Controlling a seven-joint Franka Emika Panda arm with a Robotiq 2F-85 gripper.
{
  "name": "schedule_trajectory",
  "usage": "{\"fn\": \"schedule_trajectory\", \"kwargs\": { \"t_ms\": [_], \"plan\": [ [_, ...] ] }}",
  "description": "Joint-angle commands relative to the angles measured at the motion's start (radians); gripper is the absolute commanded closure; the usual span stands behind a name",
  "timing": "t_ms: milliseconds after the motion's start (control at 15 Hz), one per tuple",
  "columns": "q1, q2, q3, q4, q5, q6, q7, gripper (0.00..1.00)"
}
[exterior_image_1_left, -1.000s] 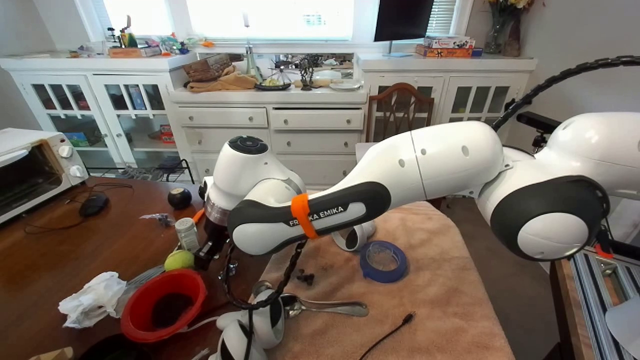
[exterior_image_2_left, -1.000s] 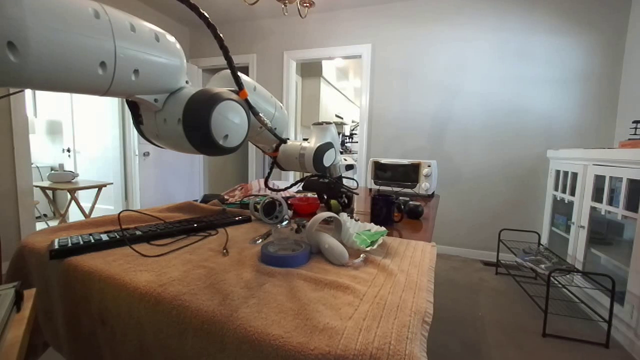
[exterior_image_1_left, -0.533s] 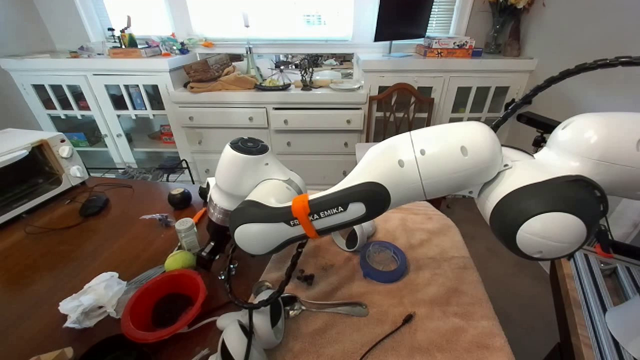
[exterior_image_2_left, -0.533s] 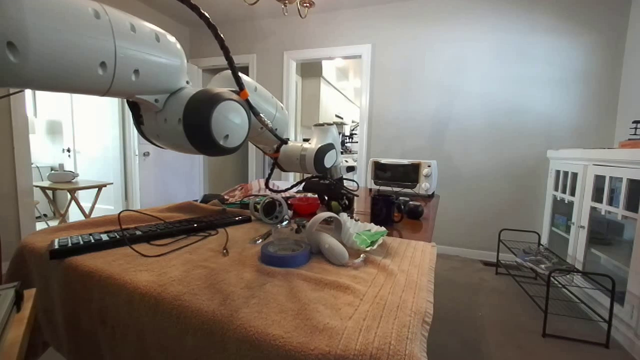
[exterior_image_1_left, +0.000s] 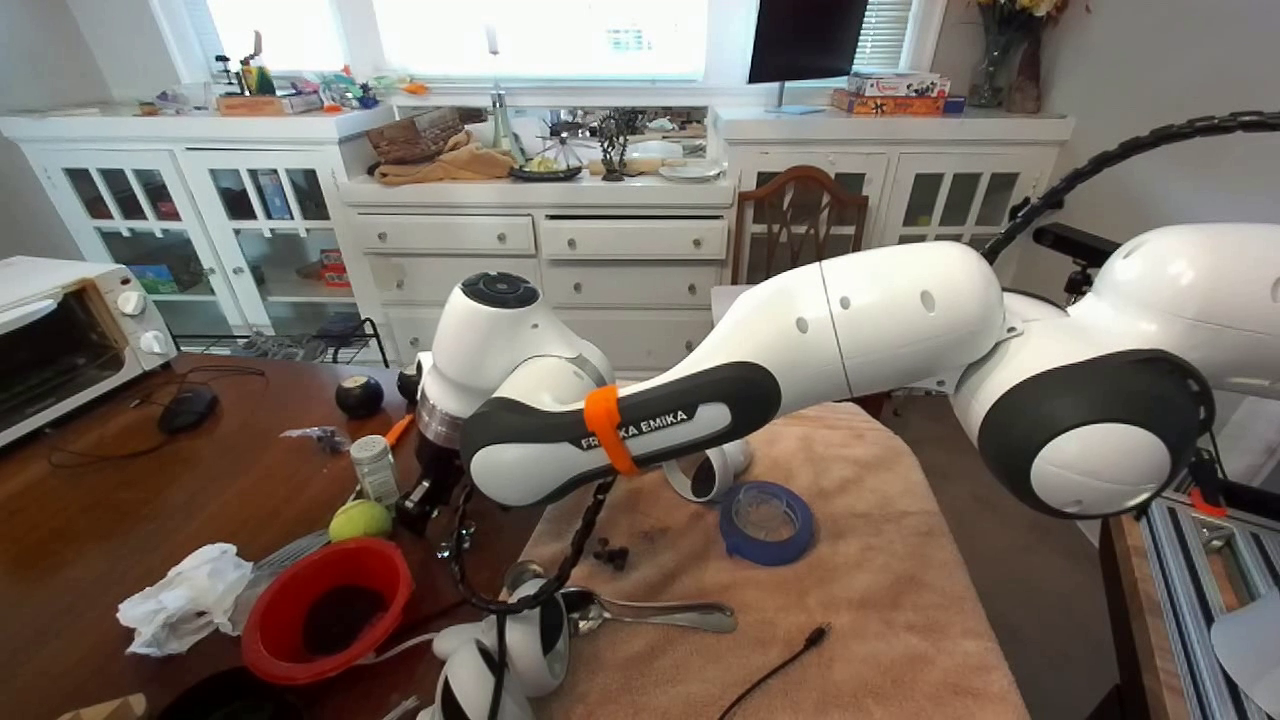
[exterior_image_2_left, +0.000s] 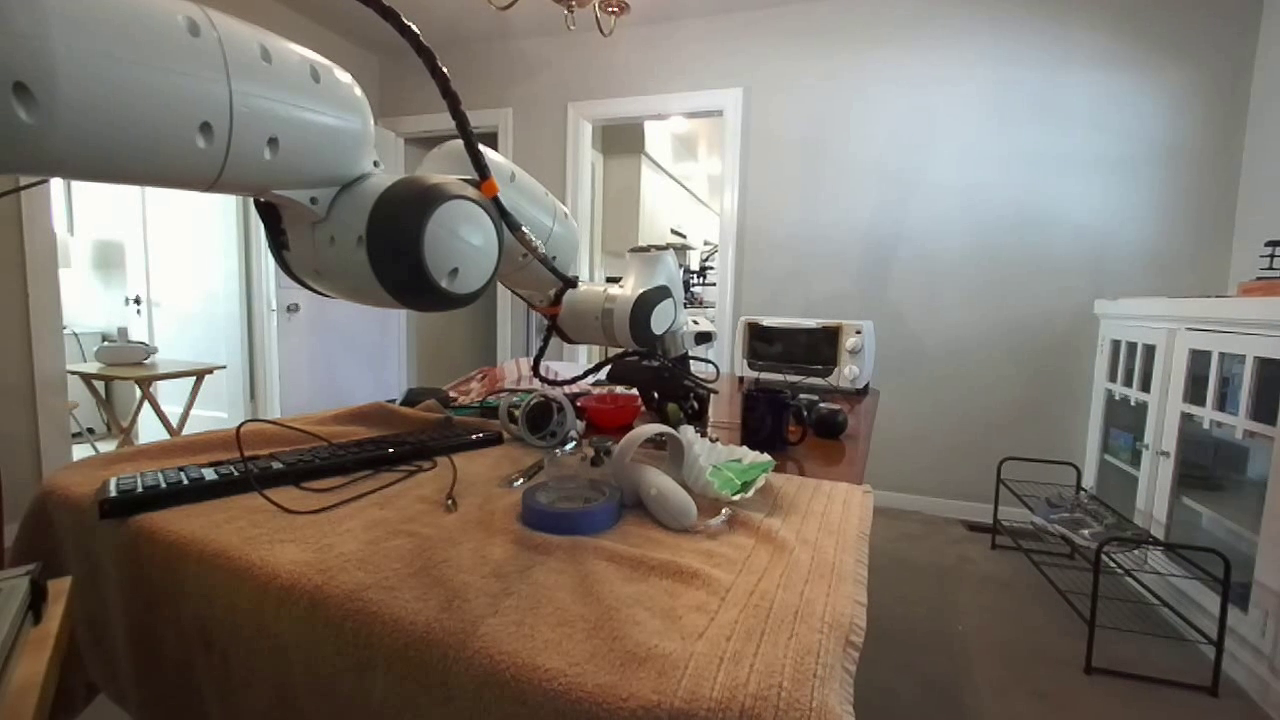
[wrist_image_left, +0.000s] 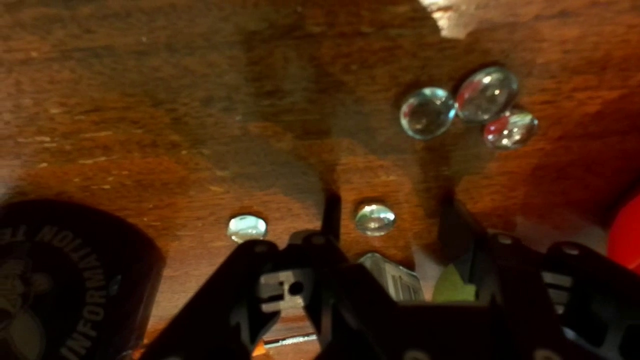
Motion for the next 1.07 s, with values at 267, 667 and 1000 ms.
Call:
{"fn": "schedule_trajectory", "kwargs": {
  "t_ms": [267,667,1000],
  "plan": [
    [0.003,0.009,-0.033,-0.002,-0.005,-0.023,0.007,0.6],
    [0.006,0.02,-0.042,0.009,-0.013,-0.019,-0.019,0.95],
    [0.013,0.003,-0.04,0.024,-0.015,-0.05,-0.043,0.95]
  ]
}}
